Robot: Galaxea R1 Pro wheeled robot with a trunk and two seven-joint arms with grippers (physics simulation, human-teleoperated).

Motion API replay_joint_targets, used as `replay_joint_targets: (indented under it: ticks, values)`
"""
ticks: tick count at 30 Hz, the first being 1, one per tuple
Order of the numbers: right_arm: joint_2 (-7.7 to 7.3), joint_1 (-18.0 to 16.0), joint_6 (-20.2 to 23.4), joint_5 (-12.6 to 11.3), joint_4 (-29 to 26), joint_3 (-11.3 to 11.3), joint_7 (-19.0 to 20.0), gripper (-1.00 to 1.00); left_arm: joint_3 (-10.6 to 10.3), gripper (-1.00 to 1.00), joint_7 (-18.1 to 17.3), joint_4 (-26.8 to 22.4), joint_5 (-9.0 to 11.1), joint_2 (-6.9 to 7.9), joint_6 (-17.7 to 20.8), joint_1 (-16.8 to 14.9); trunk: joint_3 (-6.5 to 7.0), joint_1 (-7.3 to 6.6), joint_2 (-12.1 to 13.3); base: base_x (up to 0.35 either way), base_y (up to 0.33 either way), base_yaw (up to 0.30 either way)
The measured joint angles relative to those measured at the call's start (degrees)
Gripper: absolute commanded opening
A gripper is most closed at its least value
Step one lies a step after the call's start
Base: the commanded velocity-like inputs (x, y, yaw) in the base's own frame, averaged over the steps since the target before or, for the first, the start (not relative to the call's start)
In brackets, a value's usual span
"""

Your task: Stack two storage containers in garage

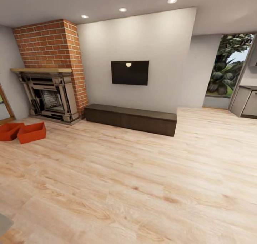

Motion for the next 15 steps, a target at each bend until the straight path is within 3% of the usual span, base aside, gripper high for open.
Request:
replay_joint_targets:
  ticks: [5,15]
  values:
    - [0.00,0.00,-0.02,-0.01,0.00,0.04,-0.29,1.00,0.00,1.00,0.00,0.00,-0.04,0.00,-0.02,0.00,0.00,0.00,0.00,0.324,0.000,0.123]
    - [-0.06,0.00,0.01,-0.01,0.00,0.07,-0.45,1.00,0.00,1.00,-0.02,0.00,-0.05,0.00,0.00,0.00,0.00,0.00,0.00,0.324,0.000,0.253]
